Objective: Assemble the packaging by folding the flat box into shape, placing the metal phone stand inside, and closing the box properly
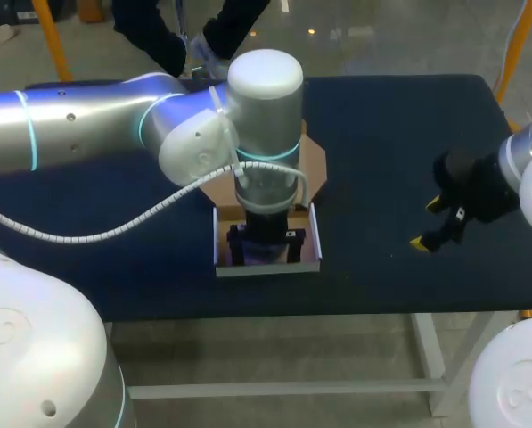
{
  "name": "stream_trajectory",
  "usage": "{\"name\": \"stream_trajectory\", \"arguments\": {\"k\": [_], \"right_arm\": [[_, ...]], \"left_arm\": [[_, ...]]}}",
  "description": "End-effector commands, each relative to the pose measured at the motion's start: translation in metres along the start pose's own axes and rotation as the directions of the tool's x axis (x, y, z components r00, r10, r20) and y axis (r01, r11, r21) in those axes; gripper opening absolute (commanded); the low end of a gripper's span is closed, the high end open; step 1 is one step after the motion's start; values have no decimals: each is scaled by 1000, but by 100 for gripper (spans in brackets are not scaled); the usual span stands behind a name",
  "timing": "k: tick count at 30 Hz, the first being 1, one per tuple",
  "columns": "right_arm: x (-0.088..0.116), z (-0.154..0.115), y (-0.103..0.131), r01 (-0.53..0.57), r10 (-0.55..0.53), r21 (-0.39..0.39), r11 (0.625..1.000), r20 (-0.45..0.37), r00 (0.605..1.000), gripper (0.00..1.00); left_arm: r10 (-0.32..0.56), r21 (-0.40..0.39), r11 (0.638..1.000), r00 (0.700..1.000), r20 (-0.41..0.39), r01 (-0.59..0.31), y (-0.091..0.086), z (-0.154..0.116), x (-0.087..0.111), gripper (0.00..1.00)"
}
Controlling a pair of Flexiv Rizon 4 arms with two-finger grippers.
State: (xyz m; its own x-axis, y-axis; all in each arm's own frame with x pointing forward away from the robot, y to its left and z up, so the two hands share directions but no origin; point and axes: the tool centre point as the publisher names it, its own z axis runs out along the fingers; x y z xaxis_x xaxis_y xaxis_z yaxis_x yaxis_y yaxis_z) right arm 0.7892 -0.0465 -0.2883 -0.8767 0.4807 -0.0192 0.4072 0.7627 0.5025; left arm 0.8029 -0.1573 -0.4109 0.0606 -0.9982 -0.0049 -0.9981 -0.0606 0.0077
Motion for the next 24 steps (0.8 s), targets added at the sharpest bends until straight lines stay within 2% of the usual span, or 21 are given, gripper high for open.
{"name": "stream_trajectory", "arguments": {"k": [1, 15, 24], "right_arm": [[0, -1, -1, 1, -1, -4, 1000, -2, 1000, 100], [0, -1, -1, 1, -1, -4, 1000, -2, 1000, 100], [0, -1, -1, 1, -1, -4, 1000, -2, 1000, 100]], "left_arm": [[-1, 6, 1000, 1000, 3, 1, 8, -1, 0, 100], [-19, 20, 1000, 1000, 3, 19, 21, -2, 2, 100], [-25, 94, 995, 999, -33, 28, 19, -31, -3, 100]]}}
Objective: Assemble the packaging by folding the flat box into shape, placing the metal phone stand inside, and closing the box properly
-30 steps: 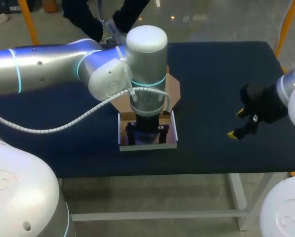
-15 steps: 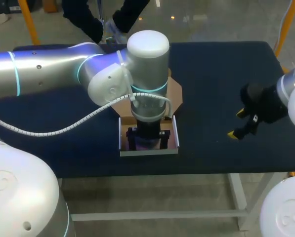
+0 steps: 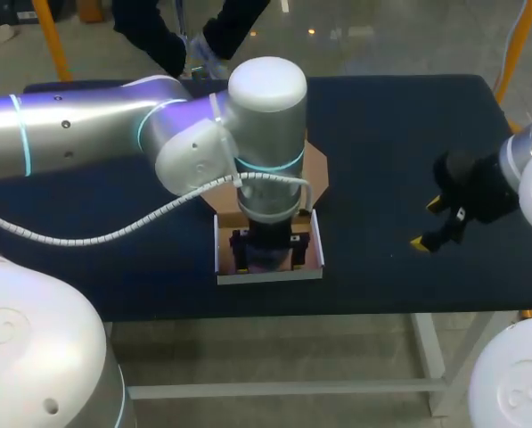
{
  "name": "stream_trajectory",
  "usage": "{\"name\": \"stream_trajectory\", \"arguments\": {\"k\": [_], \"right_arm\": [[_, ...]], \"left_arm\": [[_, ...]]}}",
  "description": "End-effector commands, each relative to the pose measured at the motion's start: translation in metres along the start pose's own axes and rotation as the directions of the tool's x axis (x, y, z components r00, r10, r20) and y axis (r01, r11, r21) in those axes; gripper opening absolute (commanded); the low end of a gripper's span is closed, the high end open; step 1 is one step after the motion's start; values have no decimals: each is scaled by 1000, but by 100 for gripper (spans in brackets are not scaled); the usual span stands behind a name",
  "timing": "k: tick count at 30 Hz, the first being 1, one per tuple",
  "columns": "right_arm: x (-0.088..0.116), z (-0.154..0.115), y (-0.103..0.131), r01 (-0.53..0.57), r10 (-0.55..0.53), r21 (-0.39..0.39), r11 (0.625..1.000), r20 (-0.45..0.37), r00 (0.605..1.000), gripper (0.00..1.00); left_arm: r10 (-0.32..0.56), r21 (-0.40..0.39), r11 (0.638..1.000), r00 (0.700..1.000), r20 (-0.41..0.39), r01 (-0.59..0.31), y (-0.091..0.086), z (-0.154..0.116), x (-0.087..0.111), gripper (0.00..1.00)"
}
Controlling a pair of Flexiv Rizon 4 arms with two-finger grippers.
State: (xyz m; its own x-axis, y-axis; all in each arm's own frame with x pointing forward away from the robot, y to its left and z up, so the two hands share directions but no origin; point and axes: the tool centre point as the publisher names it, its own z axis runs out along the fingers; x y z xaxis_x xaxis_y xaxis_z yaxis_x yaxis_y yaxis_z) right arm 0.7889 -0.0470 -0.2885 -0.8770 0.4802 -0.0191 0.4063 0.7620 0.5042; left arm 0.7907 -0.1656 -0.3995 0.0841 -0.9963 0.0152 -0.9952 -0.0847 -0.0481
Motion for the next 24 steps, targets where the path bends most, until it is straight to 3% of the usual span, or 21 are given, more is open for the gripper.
{"name": "stream_trajectory", "arguments": {"k": [1, 9, 24], "right_arm": [[0, -1, -1, 1, -1, -2, 1000, -2, 1000, 100], [0, -1, -1, 1, -1, -2, 1000, -2, 1000, 100], [0, -1, -1, 1, -1, -2, 1000, -2, 1000, 100]], "left_arm": [[3, 46, 999, 1000, -20, -2, 4, -24, -10, 100], [47, 106, 994, 994, -101, -36, 8, -54, -17, 100], [101, 219, 974, 970, -222, -51, 1, -98, -62, 100]]}}
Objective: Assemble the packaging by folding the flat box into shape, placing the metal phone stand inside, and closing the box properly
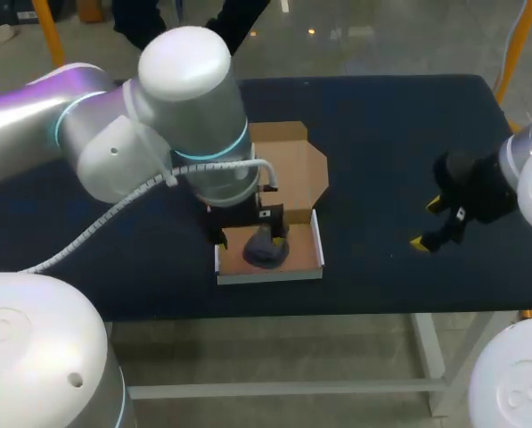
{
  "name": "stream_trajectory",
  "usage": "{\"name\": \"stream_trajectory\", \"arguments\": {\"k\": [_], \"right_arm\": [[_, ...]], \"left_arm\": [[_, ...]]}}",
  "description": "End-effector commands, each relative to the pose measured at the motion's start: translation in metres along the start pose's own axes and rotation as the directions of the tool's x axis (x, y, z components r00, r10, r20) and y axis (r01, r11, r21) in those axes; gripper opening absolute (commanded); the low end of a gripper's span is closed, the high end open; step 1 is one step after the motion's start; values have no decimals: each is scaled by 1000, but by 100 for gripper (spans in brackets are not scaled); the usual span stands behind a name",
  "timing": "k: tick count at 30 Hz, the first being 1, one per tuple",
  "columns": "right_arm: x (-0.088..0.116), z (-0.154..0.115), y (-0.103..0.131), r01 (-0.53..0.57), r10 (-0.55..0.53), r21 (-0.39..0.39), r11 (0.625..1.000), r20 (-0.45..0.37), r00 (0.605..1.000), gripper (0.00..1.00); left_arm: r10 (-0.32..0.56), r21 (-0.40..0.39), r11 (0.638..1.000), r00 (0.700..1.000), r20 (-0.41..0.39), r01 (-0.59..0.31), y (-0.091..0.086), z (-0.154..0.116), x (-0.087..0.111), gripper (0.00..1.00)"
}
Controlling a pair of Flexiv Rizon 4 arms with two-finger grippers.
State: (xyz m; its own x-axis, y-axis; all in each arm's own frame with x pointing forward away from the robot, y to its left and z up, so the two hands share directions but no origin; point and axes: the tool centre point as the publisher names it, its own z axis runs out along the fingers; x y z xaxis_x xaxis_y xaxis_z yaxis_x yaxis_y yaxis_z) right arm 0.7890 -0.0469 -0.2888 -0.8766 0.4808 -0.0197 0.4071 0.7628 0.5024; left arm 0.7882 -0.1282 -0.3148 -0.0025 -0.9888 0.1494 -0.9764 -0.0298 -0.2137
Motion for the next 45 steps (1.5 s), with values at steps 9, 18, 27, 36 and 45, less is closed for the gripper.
{"name": "stream_trajectory", "arguments": {"k": [9, 18, 27, 36, 45], "right_arm": [[0, -2, -1, 1, -1, -4, 1000, -3, 1000, 100], [0, -2, -1, 1, -1, -4, 1000, -3, 1000, 100], [-1, -3, 3, 11, -11, -1, 1000, -8, 1000, 100], [-9, -6, 21, 89, -89, -6, 996, -71, 993, 100], [-18, -10, 43, 167, -164, 22, 986, -98, 982, 100]], "left_arm": [[35, 102, 995, 982, -184, -16, -10, -36, -51, 100], [87, 151, 988, 950, -300, -43, -30, -43, -79, 100], [166, 197, 976, 914, -369, -97, -52, -46, -92, 100], [237, 233, 961, 880, -412, -150, -68, -41, -99, 100], [323, 266, 938, 835, -446, -221, -81, -33, -105, 100]]}}
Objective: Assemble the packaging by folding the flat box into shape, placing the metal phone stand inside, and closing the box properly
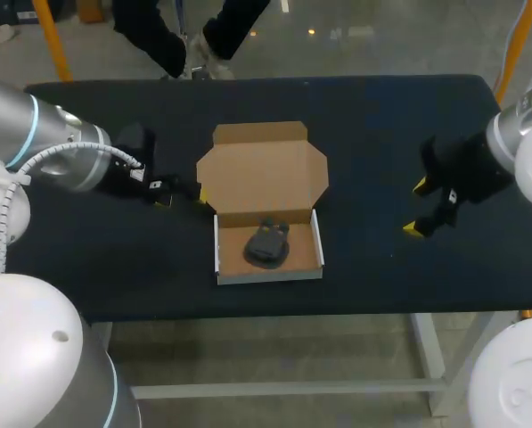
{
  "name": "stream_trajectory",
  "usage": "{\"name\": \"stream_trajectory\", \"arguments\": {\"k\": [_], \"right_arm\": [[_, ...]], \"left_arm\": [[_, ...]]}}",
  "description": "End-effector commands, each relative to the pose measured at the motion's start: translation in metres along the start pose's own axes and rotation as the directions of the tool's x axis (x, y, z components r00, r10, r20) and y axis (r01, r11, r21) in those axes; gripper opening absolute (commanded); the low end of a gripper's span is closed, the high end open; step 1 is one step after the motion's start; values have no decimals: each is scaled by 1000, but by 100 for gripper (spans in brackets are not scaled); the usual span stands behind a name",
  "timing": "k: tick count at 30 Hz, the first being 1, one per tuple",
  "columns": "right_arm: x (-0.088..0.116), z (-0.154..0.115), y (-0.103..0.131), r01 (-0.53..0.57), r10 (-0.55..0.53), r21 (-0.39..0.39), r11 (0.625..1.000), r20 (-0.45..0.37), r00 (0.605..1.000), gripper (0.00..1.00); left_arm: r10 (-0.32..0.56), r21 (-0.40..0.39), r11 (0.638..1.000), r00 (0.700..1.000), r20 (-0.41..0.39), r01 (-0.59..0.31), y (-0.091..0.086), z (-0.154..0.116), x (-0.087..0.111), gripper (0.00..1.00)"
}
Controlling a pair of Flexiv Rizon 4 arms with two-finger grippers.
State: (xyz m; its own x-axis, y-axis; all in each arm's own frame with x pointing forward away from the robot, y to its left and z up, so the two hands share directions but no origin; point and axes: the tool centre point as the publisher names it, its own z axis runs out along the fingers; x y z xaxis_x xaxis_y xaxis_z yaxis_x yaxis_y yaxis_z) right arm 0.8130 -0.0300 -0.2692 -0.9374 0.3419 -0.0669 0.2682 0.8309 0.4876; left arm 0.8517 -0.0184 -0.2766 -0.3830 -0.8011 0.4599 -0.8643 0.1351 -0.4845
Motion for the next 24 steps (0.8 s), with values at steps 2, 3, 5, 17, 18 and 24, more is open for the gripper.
{"name": "stream_trajectory", "arguments": {"k": [2, 3, 5, 17, 18, 24], "right_arm": [[-8, -8, 14, 27, -25, 27, 999, -68, 997, 100], [-10, -9, 16, 33, -31, 32, 999, -70, 997, 100], [-12, -10, 21, 46, -42, 45, 998, -73, 996, 100], [-18, -12, 40, 94, -89, 133, 987, -46, 995, 100], [-19, -12, 42, 98, -93, 132, 986, -47, 995, 100], [-23, -14, 54, 134, -127, 119, 984, -59, 990, 100]], "left_arm": [[55, -24, 998, 997, -62, -57, -7, 7, -10, 100], [55, -24, 998, 997, -62, -57, -7, 7, -10, 100], [55, -24, 998, 997, -62, -57, -7, 7, -10, 100], [55, -24, 998, 997, -62, -57, -7, 7, -10, 100], [77, -14, 997, 995, -66, -78, -4, 6, -14, 100], [139, 57, 990, 984, -112, -133, -5, 2, -33, 100]]}}
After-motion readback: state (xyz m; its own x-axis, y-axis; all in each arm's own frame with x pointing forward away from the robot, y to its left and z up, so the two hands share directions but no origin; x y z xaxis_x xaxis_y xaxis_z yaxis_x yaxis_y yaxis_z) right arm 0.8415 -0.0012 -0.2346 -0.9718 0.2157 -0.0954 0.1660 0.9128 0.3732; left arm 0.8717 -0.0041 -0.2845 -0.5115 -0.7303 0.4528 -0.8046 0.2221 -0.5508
